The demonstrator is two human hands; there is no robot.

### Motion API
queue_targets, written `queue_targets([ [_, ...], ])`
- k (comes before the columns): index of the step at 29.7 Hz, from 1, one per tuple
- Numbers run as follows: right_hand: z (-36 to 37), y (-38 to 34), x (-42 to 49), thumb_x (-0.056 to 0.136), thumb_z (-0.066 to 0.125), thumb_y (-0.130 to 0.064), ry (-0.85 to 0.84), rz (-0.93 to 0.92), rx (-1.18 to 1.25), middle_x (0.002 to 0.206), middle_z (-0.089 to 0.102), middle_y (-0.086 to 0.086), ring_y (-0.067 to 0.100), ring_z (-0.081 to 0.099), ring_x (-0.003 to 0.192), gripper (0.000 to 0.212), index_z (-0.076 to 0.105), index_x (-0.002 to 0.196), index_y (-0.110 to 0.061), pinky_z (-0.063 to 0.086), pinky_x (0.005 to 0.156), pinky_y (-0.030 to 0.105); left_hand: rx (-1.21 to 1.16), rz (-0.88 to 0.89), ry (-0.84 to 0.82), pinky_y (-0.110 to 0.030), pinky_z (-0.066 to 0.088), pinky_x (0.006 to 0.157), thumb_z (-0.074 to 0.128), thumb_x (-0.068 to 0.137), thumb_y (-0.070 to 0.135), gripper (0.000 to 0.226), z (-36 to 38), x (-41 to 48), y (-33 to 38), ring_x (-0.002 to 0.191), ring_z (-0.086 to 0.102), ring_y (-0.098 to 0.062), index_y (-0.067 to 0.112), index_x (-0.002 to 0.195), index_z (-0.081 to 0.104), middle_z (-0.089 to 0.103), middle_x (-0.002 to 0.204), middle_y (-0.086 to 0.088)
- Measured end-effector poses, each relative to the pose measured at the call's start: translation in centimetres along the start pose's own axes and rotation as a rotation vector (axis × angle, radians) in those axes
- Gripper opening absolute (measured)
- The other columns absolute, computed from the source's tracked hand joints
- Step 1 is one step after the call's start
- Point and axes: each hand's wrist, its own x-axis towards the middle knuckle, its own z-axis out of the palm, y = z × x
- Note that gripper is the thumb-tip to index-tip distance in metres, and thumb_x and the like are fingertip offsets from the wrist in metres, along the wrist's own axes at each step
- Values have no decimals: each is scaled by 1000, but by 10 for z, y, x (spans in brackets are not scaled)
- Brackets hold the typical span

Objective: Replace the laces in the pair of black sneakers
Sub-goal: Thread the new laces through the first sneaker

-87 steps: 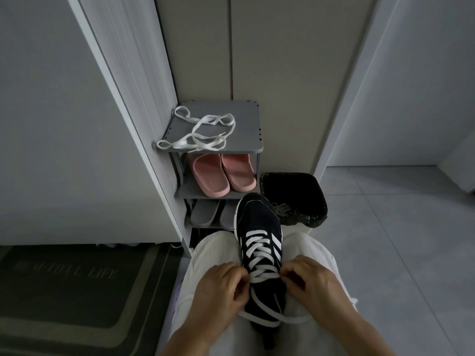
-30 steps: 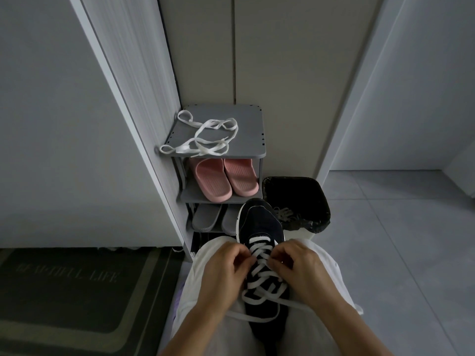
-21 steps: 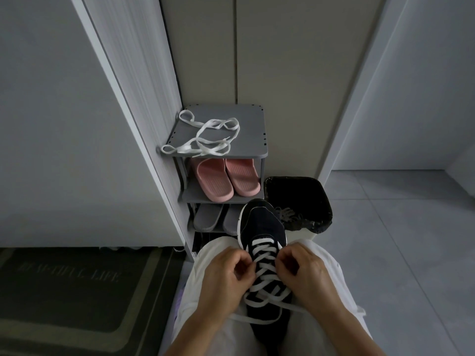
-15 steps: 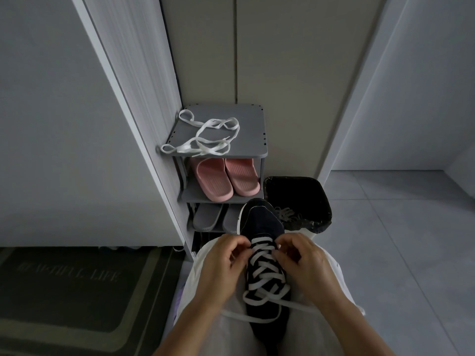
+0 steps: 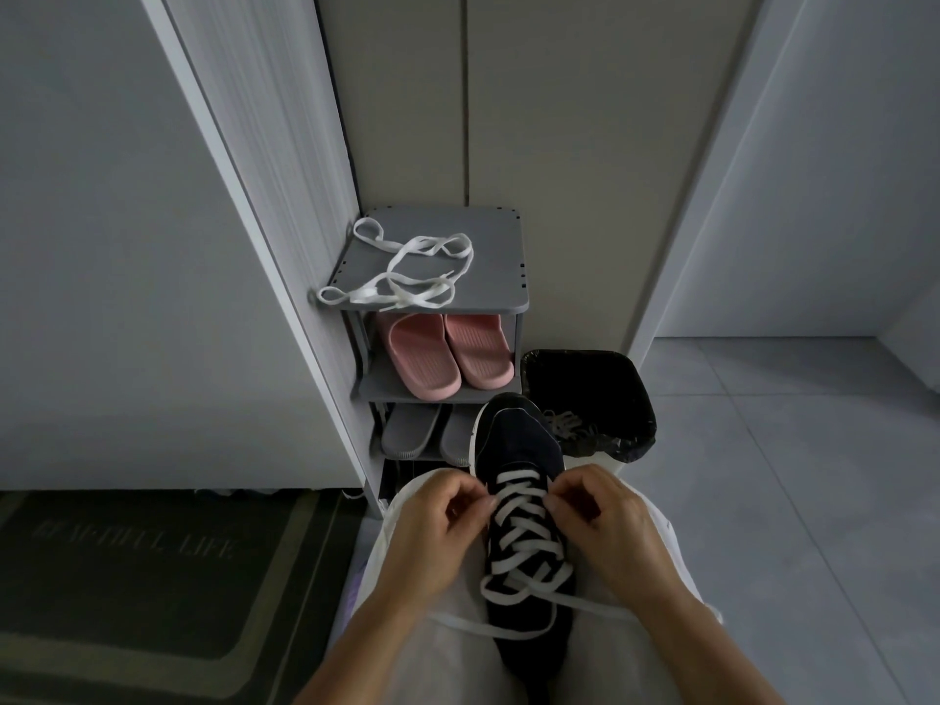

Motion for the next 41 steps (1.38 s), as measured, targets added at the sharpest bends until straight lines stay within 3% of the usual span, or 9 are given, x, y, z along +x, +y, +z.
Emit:
queue_targets([
  [4,-1,-2,-6,84,67,-22,-51,19,7,78,54,-19,-22,46,86,6,67,88,-17,36,68,-1,-64,11,-22,-9,43,67,66,84,10,13,4,-11,2,77,60,-3,23,81,62,64,78,8],
  [8,2,-2,-2,84,58,-47,-1,98,-96,79,59,-23,-14,53,78,7,59,88,-41,44,66,7,-48,31,48,-9,44,71,63,85,8,24,5,0,8,83,60,0,31,85,60,65,86,10],
  [13,9,3,17,84,66,-14,-38,45,73,83,57,-17,2,58,79,9,66,89,-22,43,69,6,105,103,-9,-11,45,67,67,83,15,7,5,16,13,76,59,-3,15,91,66,61,85,10],
  [19,13,7,30,78,67,-16,-12,-165,-149,77,62,-3,14,60,64,4,68,79,-12,52,57,30,428,350,-52,-10,34,55,71,74,17,6,-1,35,19,57,56,-8,13,75,67,60,69,5],
  [22,15,5,31,76,61,-20,8,-161,-184,74,62,-3,15,61,61,9,66,75,-12,51,53,28,480,411,-41,-17,39,51,66,72,19,5,-3,36,17,53,55,-9,14,71,64,59,65,6],
  [28,3,0,13,86,63,-32,-78,75,-57,87,59,-14,-1,53,71,7,59,89,-28,39,64,4,103,76,-37,-29,53,72,70,81,19,10,-2,11,-3,78,62,-9,22,89,65,64,85,13],
  [34,0,-6,10,91,57,-26,-71,51,-108,90,54,-13,-13,49,72,12,63,97,-18,32,67,-3,294,157,-48,-32,53,63,51,75,47,20,2,13,1,68,60,-6,30,85,57,58,74,19],
  [37,7,-3,7,88,62,-19,-32,24,-69,81,53,-13,-25,42,85,8,64,90,-12,33,66,-2,125,3,-3,-21,50,63,66,78,26,12,5,10,2,68,60,-5,30,71,57,63,73,11],
  [41,5,-4,3,86,65,-19,-16,37,-9,77,53,-17,-23,44,85,8,64,90,-11,34,67,-2,-68,-73,2,-10,44,65,65,83,4,21,5,3,5,71,58,-1,23,76,61,63,76,5],
])
